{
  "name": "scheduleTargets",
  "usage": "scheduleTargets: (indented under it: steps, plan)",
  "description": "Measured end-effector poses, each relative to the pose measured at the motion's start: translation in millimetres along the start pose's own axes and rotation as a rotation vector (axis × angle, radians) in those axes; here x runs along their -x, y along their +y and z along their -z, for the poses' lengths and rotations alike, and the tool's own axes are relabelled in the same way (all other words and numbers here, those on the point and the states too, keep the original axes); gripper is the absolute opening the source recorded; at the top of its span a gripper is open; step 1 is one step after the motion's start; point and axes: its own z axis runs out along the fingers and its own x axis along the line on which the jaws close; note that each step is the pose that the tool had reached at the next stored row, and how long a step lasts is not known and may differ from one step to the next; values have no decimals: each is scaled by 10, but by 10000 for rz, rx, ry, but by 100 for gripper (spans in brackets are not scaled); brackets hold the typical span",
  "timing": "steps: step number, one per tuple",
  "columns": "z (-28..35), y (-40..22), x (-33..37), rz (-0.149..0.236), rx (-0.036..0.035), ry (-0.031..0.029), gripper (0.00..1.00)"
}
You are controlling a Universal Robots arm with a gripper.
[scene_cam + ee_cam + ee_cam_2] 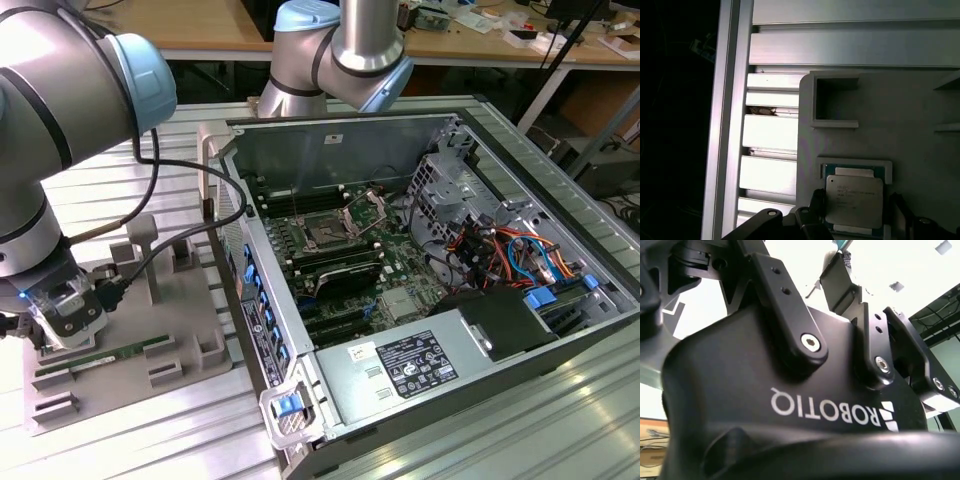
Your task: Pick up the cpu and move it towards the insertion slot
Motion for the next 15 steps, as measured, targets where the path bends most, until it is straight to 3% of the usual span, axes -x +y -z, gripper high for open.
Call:
scheduleTargets:
  steps: [3,5,15]
  plan:
    - [-2,0,0,0,1,-1,62]
    - [-1,0,0,0,-2,2,55]
    - [-6,0,0,1,0,0,55]
